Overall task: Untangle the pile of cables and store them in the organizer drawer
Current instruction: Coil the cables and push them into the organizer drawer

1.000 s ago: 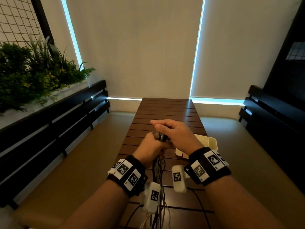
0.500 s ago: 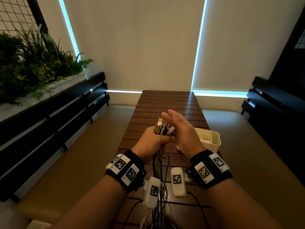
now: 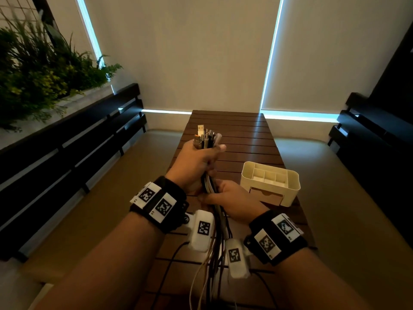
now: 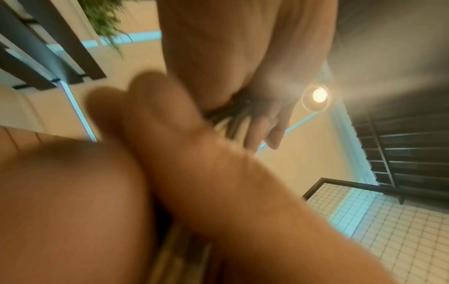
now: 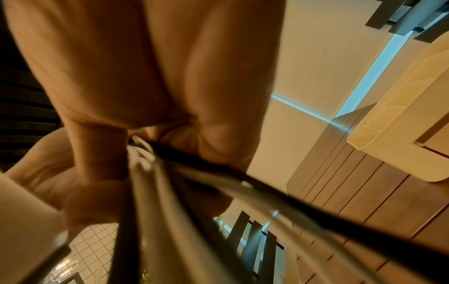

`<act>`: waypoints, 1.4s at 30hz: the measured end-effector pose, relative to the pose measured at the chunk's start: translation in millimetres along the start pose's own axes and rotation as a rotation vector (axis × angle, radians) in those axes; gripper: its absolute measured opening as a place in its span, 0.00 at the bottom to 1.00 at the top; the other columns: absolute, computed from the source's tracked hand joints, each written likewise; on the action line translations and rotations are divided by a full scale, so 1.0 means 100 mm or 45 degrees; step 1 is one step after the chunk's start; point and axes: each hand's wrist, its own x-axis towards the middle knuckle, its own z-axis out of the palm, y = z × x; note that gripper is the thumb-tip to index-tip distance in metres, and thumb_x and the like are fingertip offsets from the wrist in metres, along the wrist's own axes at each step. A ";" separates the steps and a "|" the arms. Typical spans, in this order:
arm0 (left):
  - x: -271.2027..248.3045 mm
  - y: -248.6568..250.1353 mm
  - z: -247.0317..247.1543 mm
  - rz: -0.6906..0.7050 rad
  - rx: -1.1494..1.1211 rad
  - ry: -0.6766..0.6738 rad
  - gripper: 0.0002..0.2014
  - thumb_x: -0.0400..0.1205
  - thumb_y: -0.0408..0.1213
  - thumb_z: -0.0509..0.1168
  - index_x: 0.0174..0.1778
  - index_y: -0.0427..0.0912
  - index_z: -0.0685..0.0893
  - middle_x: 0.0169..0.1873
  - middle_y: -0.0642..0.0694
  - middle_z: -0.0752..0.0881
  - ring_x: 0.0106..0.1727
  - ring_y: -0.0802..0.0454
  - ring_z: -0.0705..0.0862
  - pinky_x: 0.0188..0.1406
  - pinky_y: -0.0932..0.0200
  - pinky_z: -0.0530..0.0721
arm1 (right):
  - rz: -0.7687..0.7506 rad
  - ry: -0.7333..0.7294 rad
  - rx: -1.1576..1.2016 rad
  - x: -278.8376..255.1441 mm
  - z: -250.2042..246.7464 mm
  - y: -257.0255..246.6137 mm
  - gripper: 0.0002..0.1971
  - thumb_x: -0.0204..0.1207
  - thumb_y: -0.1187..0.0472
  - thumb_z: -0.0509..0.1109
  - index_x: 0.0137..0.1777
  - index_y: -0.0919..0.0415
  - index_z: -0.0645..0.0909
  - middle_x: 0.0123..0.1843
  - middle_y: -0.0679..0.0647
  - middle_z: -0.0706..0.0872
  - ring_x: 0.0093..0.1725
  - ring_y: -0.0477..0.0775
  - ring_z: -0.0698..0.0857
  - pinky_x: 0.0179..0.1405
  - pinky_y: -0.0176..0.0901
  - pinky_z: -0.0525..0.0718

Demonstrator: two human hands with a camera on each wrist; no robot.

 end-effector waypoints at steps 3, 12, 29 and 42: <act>-0.03 -0.04 -0.04 0.012 0.023 -0.009 0.09 0.85 0.33 0.68 0.40 0.46 0.77 0.26 0.51 0.71 0.24 0.56 0.67 0.25 0.58 0.70 | 0.045 0.068 -0.113 0.00 -0.02 0.04 0.05 0.80 0.68 0.71 0.44 0.59 0.82 0.27 0.50 0.84 0.27 0.49 0.80 0.34 0.42 0.78; -0.05 0.12 -0.23 0.043 -0.210 0.128 0.06 0.86 0.34 0.66 0.44 0.45 0.77 0.28 0.50 0.70 0.25 0.57 0.66 0.25 0.63 0.72 | 0.174 -0.013 0.087 -0.07 0.02 0.27 0.02 0.83 0.64 0.68 0.53 0.62 0.80 0.38 0.56 0.85 0.37 0.55 0.86 0.55 0.67 0.87; -0.25 -0.14 -0.73 -0.115 -0.289 0.238 0.07 0.86 0.34 0.67 0.43 0.49 0.78 0.27 0.51 0.67 0.23 0.58 0.64 0.20 0.65 0.70 | -0.022 0.210 -0.048 -0.06 -0.28 0.12 0.11 0.78 0.61 0.75 0.59 0.62 0.86 0.32 0.50 0.85 0.30 0.48 0.80 0.32 0.38 0.83; -0.61 -0.46 -0.47 -0.312 0.058 -0.170 0.11 0.82 0.44 0.72 0.52 0.40 0.83 0.29 0.50 0.73 0.26 0.56 0.65 0.23 0.62 0.62 | -0.056 0.094 -0.419 -0.04 -0.20 -0.12 0.05 0.79 0.57 0.76 0.52 0.53 0.87 0.34 0.49 0.87 0.29 0.47 0.78 0.28 0.38 0.77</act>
